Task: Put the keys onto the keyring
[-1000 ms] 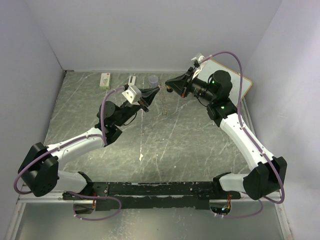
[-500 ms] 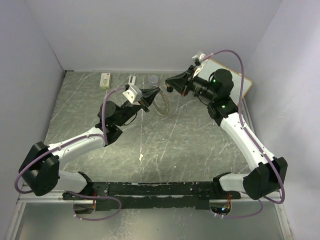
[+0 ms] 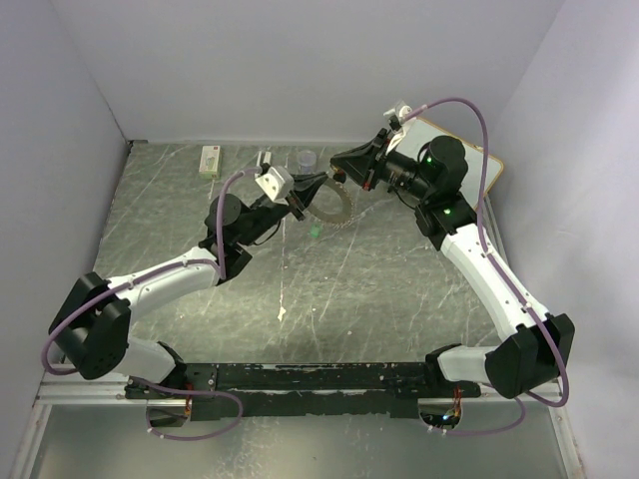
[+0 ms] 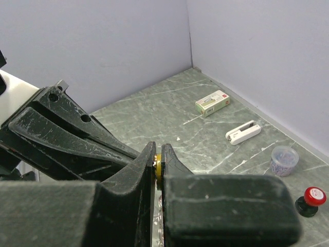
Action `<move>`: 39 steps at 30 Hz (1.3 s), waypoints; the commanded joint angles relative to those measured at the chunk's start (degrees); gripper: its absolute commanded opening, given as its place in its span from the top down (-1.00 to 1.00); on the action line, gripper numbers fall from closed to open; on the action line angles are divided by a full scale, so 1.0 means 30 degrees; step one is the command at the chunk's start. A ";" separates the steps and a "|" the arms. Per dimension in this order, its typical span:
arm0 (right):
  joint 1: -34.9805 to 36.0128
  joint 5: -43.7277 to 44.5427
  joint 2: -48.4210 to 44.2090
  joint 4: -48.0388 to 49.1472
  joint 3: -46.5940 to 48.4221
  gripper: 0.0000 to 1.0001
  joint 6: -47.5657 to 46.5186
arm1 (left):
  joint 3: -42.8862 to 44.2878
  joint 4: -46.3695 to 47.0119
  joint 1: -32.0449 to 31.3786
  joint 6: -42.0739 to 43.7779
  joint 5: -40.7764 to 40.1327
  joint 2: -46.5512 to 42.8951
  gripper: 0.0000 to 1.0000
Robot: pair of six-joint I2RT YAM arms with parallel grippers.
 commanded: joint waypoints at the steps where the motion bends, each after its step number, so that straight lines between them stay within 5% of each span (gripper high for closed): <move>1: -0.0040 0.0055 -0.0201 0.0094 0.0444 1.00 -0.0286 | 0.0980 0.0755 0.0164 -0.0244 0.0741 0.0117 0.87; 39: 0.0018 -0.0143 -0.0195 0.0095 0.0194 1.00 -0.0286 | 0.1414 0.0788 0.0171 -0.0157 0.0763 0.0200 0.87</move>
